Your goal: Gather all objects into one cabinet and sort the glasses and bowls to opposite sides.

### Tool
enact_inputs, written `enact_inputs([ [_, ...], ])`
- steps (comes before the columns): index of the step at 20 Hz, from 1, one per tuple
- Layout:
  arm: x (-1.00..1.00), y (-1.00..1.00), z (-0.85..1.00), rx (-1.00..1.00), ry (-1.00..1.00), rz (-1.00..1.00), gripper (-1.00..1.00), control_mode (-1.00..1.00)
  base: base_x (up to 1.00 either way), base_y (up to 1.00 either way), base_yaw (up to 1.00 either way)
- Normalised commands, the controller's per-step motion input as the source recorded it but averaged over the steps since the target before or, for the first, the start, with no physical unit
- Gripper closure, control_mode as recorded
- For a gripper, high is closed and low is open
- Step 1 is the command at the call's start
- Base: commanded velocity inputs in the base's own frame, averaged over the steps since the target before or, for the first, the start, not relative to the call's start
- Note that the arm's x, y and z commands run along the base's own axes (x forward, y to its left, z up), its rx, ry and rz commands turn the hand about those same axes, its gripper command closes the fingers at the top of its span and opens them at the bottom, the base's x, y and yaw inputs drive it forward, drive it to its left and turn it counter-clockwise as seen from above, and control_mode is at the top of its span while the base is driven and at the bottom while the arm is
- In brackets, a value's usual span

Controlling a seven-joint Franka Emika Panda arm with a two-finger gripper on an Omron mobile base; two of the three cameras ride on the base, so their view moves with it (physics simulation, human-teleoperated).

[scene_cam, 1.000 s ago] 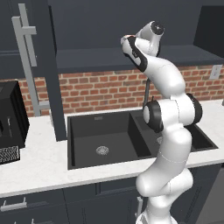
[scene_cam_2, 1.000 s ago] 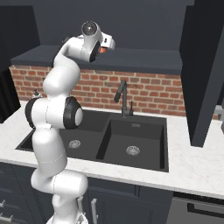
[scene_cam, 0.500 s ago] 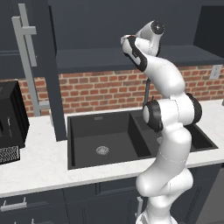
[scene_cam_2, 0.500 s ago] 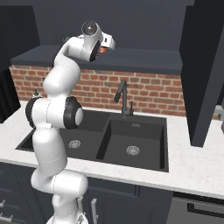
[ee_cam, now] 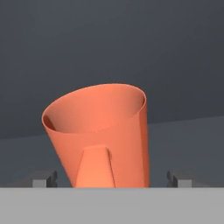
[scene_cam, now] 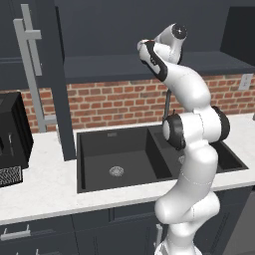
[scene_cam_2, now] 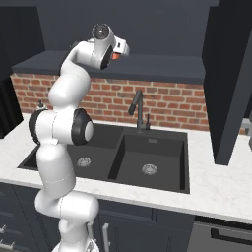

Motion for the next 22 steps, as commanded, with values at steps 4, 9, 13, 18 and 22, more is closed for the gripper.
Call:
enact_inputs([
  [4,0.03,0.13,-0.15,0.16,0.00,0.00,-1.00,-1.00,0.00,0.00,0.00],
  [9,0.09,0.16,-0.17,0.17,0.00,0.00,1.00,-1.00,0.00,0.00,0.00],
  [13,0.09,0.09,-0.12,0.14,0.00,0.01,1.00,-1.00,0.00,0.00,0.00],
  [18,0.00,0.00,0.00,0.00,0.00,0.00,1.00,-1.00,0.00,0.00,0.00],
  [22,0.00,0.01,0.00,0.00,0.00,0.00,1.00,-1.00,0.00,0.00,0.00],
])
